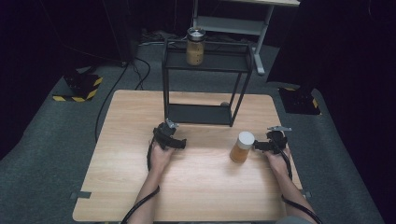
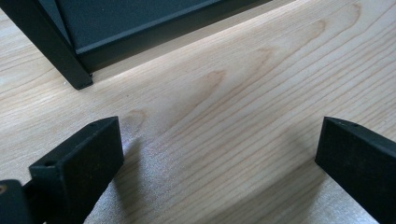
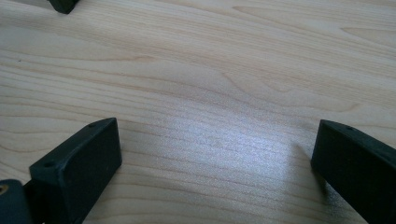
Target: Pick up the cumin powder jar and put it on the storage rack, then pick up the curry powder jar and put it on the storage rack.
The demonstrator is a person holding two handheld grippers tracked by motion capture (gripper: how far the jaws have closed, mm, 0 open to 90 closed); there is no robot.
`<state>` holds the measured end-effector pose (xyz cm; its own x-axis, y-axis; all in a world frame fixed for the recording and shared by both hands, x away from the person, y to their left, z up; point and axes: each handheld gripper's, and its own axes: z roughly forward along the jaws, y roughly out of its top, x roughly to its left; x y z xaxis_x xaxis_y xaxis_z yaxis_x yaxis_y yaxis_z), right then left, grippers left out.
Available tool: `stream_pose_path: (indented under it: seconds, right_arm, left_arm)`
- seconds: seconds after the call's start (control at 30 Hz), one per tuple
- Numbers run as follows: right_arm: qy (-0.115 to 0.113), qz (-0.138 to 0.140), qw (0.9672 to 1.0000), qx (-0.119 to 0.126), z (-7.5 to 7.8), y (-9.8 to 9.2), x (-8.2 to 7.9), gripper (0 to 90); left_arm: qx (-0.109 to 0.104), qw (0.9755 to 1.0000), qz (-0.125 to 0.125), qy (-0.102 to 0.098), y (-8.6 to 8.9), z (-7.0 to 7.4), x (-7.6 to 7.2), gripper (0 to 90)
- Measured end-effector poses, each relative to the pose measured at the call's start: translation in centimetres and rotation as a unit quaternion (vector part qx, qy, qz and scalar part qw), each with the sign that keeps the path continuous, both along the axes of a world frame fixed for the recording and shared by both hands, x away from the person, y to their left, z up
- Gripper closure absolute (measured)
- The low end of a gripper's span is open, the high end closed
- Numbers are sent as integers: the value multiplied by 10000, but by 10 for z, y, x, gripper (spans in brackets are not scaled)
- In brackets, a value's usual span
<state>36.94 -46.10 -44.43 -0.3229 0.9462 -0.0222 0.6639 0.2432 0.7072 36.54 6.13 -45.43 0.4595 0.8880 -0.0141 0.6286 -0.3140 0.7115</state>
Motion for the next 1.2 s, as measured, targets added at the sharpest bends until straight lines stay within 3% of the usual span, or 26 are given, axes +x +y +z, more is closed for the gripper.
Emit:
stream_pose_path:
  seconds: [0.73, 0.9, 1.07, 1.2]
  right_arm:
    - [13, -63, 10000, -4, 1, 1, -2, 17]
    - [-9, -78, 9998, -175, 6, 0, -10, 40]
    - [-115, -37, 9998, 151, 12, -17, -31, 42]
    - [-81, 158, 9998, 39, 13, -19, -46, 39]
  left_arm:
    - [4, 10000, 10, -5, 0, 0, 0, 11]
    - [4, 10000, 11, -5, 0, 0, 0, 10]
    - [3, 10000, 10, -5, 0, 0, 0, 11]
    - [4, 10000, 8, -7, 0, 0, 0, 10]
